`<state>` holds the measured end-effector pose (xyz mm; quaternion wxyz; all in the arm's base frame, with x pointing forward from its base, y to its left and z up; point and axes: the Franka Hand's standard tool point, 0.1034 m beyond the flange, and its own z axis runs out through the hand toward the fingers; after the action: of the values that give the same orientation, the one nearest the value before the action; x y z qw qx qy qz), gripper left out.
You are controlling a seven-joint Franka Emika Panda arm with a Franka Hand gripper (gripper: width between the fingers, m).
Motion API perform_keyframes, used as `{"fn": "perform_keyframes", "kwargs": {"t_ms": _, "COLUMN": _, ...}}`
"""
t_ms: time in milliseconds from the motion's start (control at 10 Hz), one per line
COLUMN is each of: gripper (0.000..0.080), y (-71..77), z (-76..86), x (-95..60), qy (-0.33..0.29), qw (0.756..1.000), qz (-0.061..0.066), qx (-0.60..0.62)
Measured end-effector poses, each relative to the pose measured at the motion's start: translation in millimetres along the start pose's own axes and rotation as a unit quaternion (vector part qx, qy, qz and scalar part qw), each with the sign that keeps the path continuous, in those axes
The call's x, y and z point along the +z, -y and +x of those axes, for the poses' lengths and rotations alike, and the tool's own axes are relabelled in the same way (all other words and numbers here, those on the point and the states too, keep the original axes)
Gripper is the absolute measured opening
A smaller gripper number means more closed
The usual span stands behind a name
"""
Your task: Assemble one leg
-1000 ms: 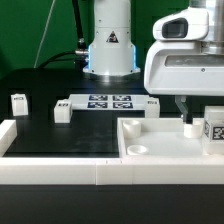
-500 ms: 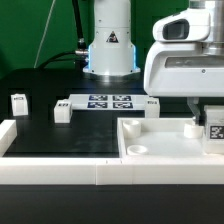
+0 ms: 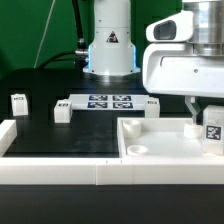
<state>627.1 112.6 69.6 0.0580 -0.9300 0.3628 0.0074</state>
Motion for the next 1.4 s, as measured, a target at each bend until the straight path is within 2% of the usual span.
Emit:
{"fn": "perform_keyframes", "kwargs": {"t_ms": 300, "gripper": 0.0291, "y": -1.0, "z": 0.2, "x": 0.3, "qy": 0.001, "qw": 0.982, "qz": 0.004, "qx": 0.187}}
{"fn": "perform_keyframes", "kwargs": {"t_ms": 500, "gripper": 0.0291, "y": -1.0, "z": -0.6, "x": 0.5, "qy": 0.009, "qw": 0.95, "qz": 0.009, "qx": 0.312}}
{"fn": "perform_keyframes", "kwargs": {"t_ms": 700, "gripper": 0.0291, "y": -0.7, "z": -1.7, "x": 0.0, "qy": 0.011, "qw": 0.881, "qz": 0.012, "qx": 0.473}}
{"fn": "perform_keyframes", "kwargs": {"t_ms": 800, "gripper": 0.0291, "y": -1.0, "z": -1.7, "x": -0.4, "qy": 0.009, "qw": 0.862, "qz": 0.011, "qx": 0.507}}
{"fn": "perform_keyframes", "kwargs": {"t_ms": 900, "gripper": 0.0291, "y": -1.6, "z": -1.2, "x": -0.5, "qy": 0.01, "qw": 0.86, "qz": 0.011, "qx": 0.51}}
{"fn": "perform_keyframes", "kwargs": {"t_ms": 1100, "gripper": 0.0291, "y": -3.9, "z": 1.0, "x": -1.5, "qy": 0.011, "qw": 0.84, "qz": 0.01, "qx": 0.543}}
{"fn": "perform_keyframes", "kwargs": {"t_ms": 1400, "gripper": 0.0334, "y": -4.4, "z": 0.1, "x": 0.3, "qy": 0.01, "qw": 0.841, "qz": 0.008, "qx": 0.541}}
